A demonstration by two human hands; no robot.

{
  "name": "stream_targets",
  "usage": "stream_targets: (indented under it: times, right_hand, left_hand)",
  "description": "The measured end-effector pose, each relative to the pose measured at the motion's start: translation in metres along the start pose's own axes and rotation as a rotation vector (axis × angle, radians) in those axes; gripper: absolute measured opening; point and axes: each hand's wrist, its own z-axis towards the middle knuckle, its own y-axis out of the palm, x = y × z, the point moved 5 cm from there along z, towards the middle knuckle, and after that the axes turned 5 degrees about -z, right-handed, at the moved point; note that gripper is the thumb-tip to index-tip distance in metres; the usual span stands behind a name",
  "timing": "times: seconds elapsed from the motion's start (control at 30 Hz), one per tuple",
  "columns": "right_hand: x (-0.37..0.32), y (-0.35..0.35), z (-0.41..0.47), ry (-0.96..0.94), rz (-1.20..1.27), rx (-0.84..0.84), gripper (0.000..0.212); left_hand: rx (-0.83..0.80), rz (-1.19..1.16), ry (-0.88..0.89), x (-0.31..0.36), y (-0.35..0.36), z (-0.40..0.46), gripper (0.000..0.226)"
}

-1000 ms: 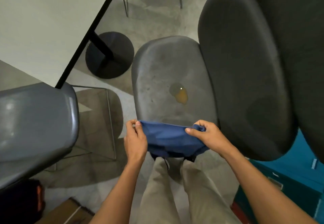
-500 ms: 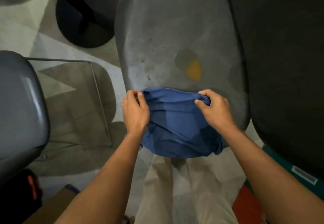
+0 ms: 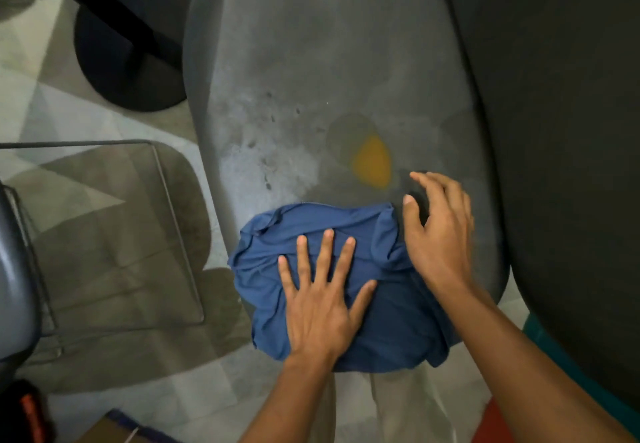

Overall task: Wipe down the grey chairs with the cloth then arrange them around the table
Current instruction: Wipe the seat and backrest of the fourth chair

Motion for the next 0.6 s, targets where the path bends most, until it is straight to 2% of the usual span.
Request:
stream_targets:
  times: [0.3, 0.6]
  right_hand:
    - [-0.001, 0.034, 0.058, -0.078, -0.230, 0.002, 0.055]
    - [0.005, 0.055, 0.064, -0.117, -0.345, 0.111, 0.055]
  left_hand:
    - [0.150, 0.075, -0.059, -0.059, -0.050, 0.111, 0.067]
    - [0.353, -0.020, -0.202, -0.078, -0.122, 0.250, 0.063]
